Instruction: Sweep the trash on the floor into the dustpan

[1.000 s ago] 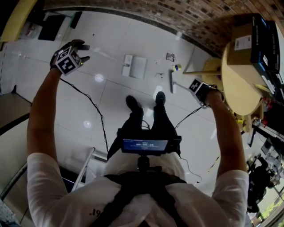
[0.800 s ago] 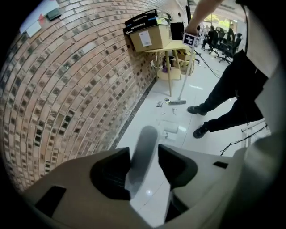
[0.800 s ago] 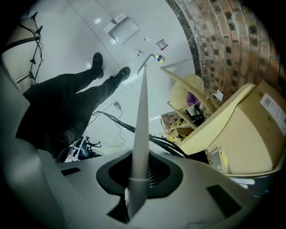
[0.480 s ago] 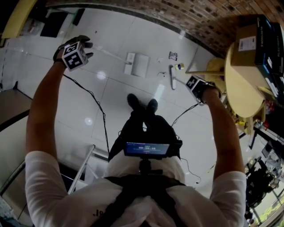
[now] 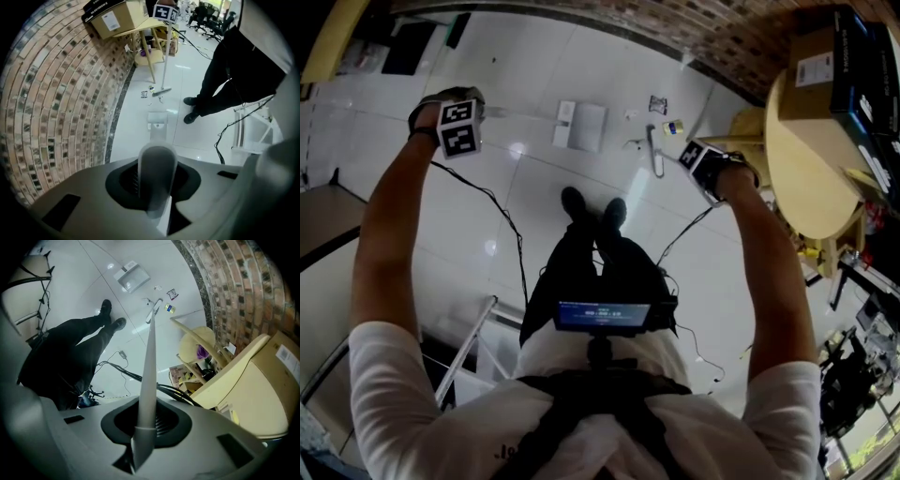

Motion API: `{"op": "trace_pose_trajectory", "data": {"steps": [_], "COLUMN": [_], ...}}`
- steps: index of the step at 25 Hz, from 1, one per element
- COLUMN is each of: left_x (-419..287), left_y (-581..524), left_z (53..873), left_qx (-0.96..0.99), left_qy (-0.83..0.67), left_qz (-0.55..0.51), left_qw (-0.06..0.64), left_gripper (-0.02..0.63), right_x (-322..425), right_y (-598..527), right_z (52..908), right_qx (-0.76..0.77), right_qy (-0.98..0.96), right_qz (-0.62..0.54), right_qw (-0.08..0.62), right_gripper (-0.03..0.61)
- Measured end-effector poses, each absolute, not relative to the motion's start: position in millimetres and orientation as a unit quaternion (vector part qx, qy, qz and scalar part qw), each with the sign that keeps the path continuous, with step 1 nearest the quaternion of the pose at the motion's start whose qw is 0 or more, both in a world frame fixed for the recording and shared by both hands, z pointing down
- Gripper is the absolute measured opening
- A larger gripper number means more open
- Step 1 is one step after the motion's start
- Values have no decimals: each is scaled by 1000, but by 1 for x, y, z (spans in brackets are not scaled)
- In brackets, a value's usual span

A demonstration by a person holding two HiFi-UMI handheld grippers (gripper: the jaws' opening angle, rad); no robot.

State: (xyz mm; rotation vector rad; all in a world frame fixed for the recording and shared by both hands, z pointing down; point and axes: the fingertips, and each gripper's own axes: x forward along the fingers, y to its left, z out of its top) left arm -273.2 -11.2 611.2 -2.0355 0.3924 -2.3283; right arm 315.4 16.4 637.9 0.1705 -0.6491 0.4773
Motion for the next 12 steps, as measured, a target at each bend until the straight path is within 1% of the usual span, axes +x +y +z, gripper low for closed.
{"op": "trace_pose_trajectory", "data": {"steps": [3, 5, 9, 12], "left_x": [-255, -246, -242, -240], "left_y": [-7, -4, 7, 8], "left_z": [608, 606, 612, 615], "left_qx": [-669, -688, -706, -711], "left_qy": [129, 139, 124, 117], "left_qz": [-732, -712, -697, -694], "left_qw": [5, -14, 3, -5], "left_gripper": [37, 31, 29, 28], "right_x": [312, 308, 294, 279], "right_y": [19, 23, 30, 35], "right_z": [639, 637, 633, 632], "right_qx": [86, 89, 98, 104], "right_qy": [-319, -318, -311, -308], "right_qz": [250, 260, 267, 270], "right_qw": [910, 907, 907, 906], "right_gripper": [48, 48, 48, 48]}}
